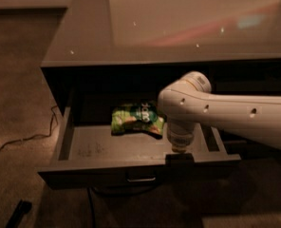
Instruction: Open top drawer
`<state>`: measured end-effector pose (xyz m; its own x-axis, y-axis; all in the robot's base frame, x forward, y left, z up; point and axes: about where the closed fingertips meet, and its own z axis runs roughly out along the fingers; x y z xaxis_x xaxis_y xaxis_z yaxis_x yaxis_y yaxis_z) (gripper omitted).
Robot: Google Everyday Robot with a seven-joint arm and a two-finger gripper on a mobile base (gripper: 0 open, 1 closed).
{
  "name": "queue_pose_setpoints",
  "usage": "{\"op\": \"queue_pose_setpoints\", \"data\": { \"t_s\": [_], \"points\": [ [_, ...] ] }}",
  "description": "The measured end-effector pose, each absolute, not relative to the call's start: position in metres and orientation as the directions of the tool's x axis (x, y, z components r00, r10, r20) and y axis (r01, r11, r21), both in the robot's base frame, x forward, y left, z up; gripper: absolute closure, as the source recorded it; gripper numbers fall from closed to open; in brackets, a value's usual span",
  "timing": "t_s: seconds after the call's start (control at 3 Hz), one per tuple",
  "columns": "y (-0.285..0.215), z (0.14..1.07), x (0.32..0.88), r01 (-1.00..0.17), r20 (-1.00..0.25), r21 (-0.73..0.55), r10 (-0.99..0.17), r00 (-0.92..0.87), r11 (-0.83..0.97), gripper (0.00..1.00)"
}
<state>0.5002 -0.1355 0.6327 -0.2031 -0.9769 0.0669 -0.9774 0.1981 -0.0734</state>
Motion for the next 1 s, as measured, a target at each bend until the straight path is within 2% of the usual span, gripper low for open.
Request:
{"op": "queue_pose_setpoints", "data": {
  "t_s": [0.33,0.67,1.0],
  "points": [
    [-0.135,0.633,0.501,-0.977,0.067,-0.073,-0.977,-0.203,0.198,1.0],
    [-0.14,0.633,0.47,-0.971,0.082,-0.061,-0.969,-0.234,0.23,1.0],
    [-0.14,0.633,0.472,-0.971,0.082,-0.061,-0.969,-0.234,0.23,0.82]
  ]
}}
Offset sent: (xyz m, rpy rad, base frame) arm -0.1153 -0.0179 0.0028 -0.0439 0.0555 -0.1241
